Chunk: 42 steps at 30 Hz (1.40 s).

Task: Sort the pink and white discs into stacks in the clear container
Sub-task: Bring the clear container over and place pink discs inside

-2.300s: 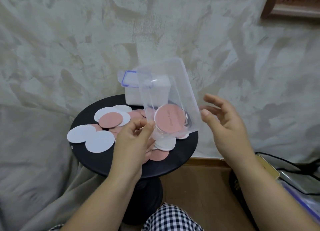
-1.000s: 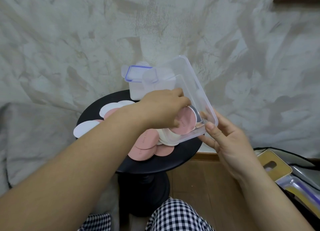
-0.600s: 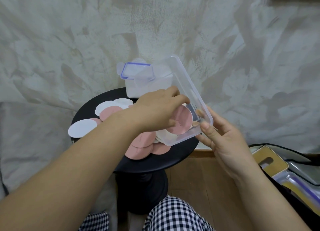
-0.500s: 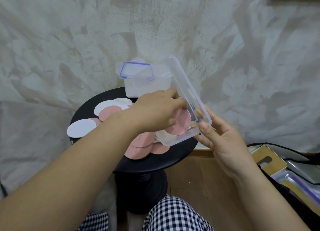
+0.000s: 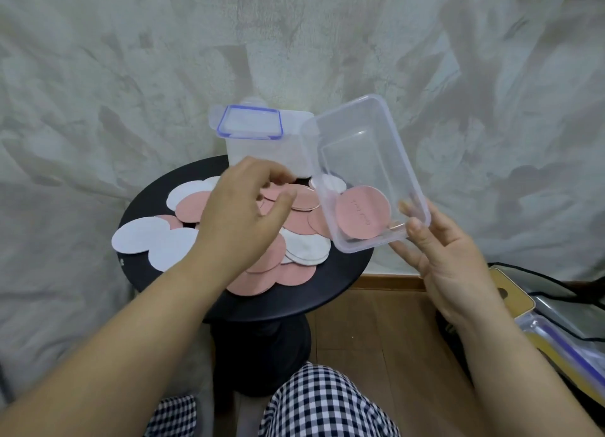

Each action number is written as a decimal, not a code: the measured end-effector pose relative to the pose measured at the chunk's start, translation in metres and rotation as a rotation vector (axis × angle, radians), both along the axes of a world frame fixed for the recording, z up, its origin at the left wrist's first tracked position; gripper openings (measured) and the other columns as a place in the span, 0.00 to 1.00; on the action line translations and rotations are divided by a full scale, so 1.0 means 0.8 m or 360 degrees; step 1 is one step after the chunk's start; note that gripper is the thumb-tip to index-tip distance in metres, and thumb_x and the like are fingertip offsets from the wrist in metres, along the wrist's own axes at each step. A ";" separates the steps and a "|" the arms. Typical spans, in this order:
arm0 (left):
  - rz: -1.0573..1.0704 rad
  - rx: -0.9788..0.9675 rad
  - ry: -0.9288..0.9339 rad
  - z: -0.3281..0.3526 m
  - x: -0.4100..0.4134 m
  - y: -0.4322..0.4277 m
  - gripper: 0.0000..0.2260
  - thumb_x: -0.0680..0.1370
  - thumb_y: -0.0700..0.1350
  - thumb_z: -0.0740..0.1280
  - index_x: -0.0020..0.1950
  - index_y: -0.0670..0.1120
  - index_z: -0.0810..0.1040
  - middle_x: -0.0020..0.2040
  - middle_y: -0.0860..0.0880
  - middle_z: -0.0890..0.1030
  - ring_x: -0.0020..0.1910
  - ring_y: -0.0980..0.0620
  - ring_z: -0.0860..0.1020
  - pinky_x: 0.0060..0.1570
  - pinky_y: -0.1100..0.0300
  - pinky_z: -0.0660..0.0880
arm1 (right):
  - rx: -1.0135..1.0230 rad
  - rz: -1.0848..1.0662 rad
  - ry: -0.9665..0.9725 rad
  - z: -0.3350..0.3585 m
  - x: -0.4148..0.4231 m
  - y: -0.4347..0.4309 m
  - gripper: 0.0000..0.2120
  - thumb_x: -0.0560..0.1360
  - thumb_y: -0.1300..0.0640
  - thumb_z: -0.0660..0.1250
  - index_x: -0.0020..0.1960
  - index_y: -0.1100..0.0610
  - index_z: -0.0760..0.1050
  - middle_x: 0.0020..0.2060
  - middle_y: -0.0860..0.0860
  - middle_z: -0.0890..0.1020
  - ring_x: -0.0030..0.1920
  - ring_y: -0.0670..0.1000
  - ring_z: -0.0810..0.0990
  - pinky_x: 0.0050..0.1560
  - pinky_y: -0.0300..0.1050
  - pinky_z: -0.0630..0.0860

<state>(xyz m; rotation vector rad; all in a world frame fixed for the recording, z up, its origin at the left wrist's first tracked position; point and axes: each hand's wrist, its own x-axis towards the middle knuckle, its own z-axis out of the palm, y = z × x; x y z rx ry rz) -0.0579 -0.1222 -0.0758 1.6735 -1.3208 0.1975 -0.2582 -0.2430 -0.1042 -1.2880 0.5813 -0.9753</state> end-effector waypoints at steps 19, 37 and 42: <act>-0.0340 0.1115 -0.0563 -0.045 -0.001 -0.053 0.20 0.78 0.58 0.59 0.68 0.55 0.67 0.73 0.55 0.61 0.72 0.53 0.56 0.67 0.61 0.53 | 0.0195 -0.0142 -0.0105 -0.033 -0.015 -0.039 0.17 0.61 0.48 0.69 0.50 0.45 0.75 0.42 0.39 0.84 0.48 0.41 0.82 0.45 0.36 0.79; -0.0364 0.1226 -0.0486 -0.019 0.020 -0.144 0.20 0.80 0.52 0.57 0.71 0.51 0.65 0.72 0.51 0.65 0.71 0.52 0.61 0.64 0.63 0.56 | 0.0256 -0.0186 -0.0115 -0.042 -0.014 -0.060 0.16 0.65 0.51 0.68 0.53 0.49 0.77 0.46 0.42 0.84 0.52 0.46 0.82 0.48 0.40 0.80; -0.0345 0.1643 -0.0591 -0.022 0.026 -0.181 0.24 0.80 0.56 0.55 0.75 0.51 0.57 0.75 0.49 0.58 0.73 0.47 0.57 0.70 0.53 0.56 | 0.0257 -0.0172 -0.0102 -0.043 -0.016 -0.063 0.19 0.60 0.48 0.70 0.50 0.48 0.79 0.48 0.45 0.84 0.52 0.46 0.82 0.46 0.39 0.80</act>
